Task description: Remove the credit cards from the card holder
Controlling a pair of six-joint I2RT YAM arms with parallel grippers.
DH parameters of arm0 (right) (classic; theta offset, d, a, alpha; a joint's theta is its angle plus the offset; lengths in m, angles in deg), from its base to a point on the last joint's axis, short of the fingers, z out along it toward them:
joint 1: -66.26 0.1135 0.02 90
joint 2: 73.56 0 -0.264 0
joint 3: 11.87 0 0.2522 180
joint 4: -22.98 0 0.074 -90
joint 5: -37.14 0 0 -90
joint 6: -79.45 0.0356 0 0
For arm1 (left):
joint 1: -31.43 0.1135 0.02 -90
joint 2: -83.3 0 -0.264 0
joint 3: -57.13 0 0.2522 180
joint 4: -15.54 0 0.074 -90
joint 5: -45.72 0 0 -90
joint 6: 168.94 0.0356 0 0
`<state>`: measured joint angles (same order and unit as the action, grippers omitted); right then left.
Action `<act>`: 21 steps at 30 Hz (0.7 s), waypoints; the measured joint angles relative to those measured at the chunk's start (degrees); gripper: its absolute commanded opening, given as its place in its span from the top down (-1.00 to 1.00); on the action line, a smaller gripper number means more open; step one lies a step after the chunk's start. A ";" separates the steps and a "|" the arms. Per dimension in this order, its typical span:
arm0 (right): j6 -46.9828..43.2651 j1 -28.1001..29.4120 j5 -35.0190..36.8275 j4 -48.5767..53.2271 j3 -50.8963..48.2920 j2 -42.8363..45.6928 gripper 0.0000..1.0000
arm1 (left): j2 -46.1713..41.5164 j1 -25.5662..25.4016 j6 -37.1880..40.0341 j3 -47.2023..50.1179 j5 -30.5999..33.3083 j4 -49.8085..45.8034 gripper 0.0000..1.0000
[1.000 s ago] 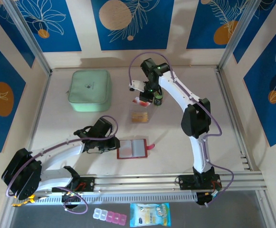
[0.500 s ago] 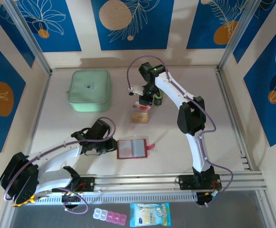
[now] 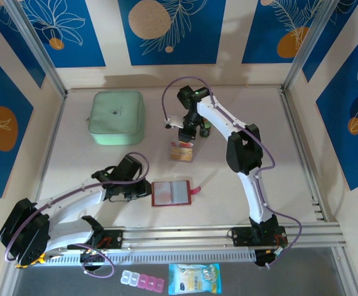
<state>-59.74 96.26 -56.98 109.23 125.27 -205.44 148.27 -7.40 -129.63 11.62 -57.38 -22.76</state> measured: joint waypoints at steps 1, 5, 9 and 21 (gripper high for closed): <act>0.15 0.04 0.07 -0.07 0.00 -0.22 0.59 | 0.00 0.02 0.00 0.00 0.00 0.00 0.59; 0.81 -0.09 0.37 -1.38 0.00 -0.20 0.57 | 0.00 0.09 0.00 0.00 0.00 0.00 0.59; 2.25 -0.61 1.95 -4.85 -1.11 0.98 0.60 | 0.11 0.09 0.00 0.00 -0.02 0.02 0.59; 9.01 -0.24 7.39 -15.52 -9.94 7.63 0.72 | 1.64 0.11 0.02 0.00 -0.11 0.17 0.59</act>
<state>-50.73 96.02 -49.59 93.71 115.32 -197.81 149.91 -7.29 -129.61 11.62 -57.49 -22.58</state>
